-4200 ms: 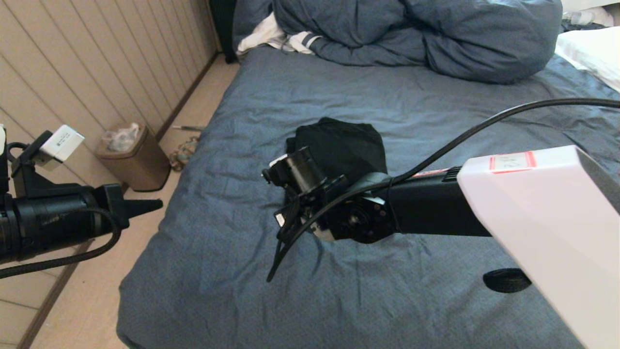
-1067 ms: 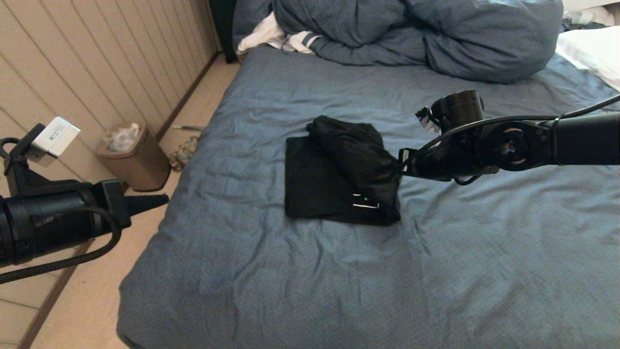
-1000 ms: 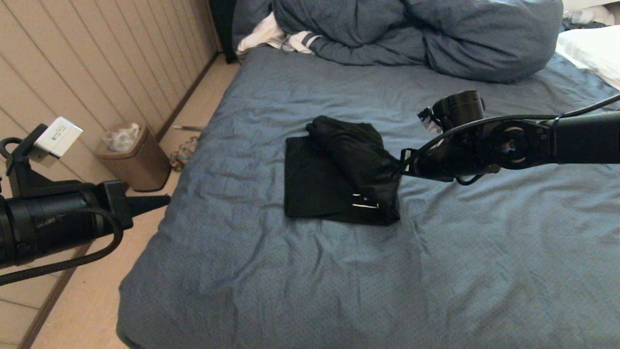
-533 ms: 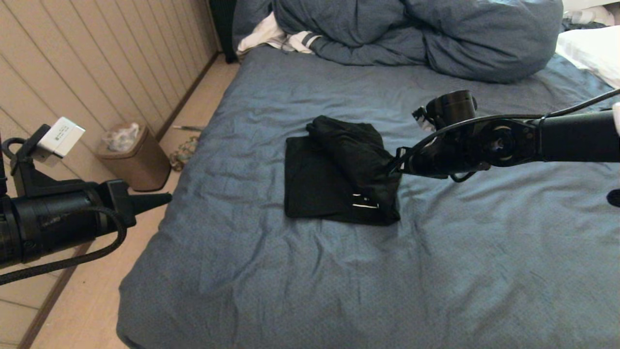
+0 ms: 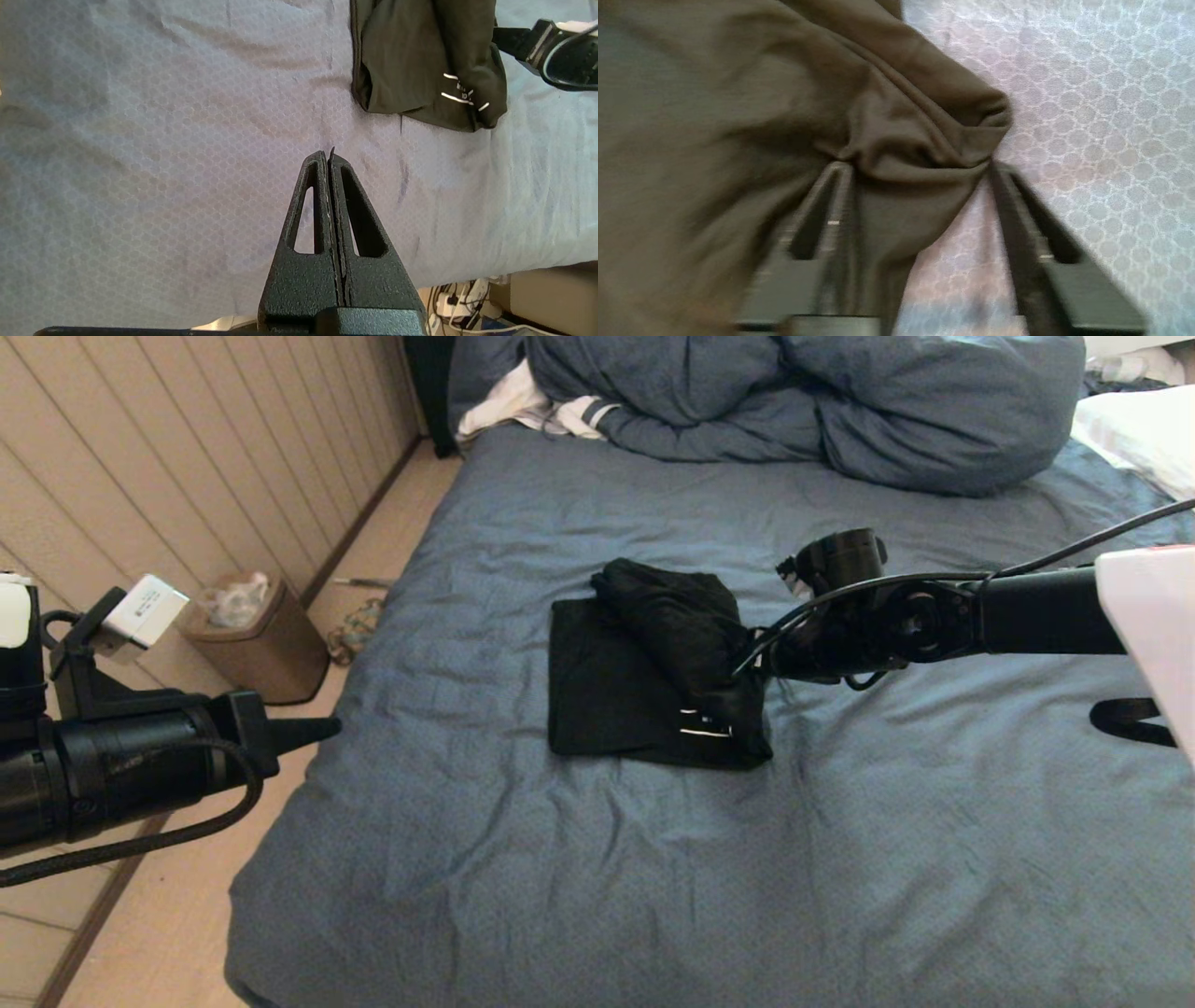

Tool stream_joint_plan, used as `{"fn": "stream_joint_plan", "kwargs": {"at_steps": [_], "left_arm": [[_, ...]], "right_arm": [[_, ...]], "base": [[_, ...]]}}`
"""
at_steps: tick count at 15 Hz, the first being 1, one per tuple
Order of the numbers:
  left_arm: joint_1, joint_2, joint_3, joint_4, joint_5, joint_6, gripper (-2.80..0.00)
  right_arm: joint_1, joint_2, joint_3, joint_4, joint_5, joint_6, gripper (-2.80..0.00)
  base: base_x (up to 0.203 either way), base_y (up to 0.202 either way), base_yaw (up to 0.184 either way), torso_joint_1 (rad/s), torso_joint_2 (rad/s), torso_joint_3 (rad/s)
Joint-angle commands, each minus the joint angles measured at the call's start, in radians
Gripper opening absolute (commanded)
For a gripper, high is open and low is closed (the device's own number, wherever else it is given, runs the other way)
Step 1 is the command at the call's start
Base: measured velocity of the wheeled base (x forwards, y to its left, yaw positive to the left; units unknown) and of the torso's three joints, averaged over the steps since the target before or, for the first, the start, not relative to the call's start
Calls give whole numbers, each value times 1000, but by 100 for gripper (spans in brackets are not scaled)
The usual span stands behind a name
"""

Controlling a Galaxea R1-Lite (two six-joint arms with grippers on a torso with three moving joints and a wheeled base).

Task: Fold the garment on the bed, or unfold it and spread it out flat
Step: Unford the black T-shirt

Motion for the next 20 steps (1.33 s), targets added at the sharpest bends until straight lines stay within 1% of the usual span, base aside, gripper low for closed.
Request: {"fn": "stream_joint_plan", "kwargs": {"at_steps": [1,4,9,12,16,18,20], "left_arm": [[-1,4,-1,-1,-1,-3,-280],[-14,1,1,-1,2,-4,-280],[-44,-25,10,-1,5,-3,-280],[-53,-37,19,-1,7,-3,-280],[-55,-51,50,-1,9,-1,-280],[-55,-51,55,-2,9,0,-280],[-55,-54,63,-2,10,2,-280]], "right_arm": [[-1,2,-1,1,0,3,-280],[-26,-50,2,2,-2,5,-280],[-134,-157,36,4,4,0,-280],[-225,-224,134,-2,9,-11,-280],[-337,-301,315,-18,70,-16,-280],[-362,-314,413,-89,75,-17,-280],[-376,-322,520,-207,74,-18,-280]], "base": [[0,0,0,0,0,0],[0,0,0,0,0,0],[0,0,0,0,0,0],[0,0,0,0,0,0],[0,0,0,0,0,0],[0,0,0,0,0,0],[0,0,0,0,0,0]]}}
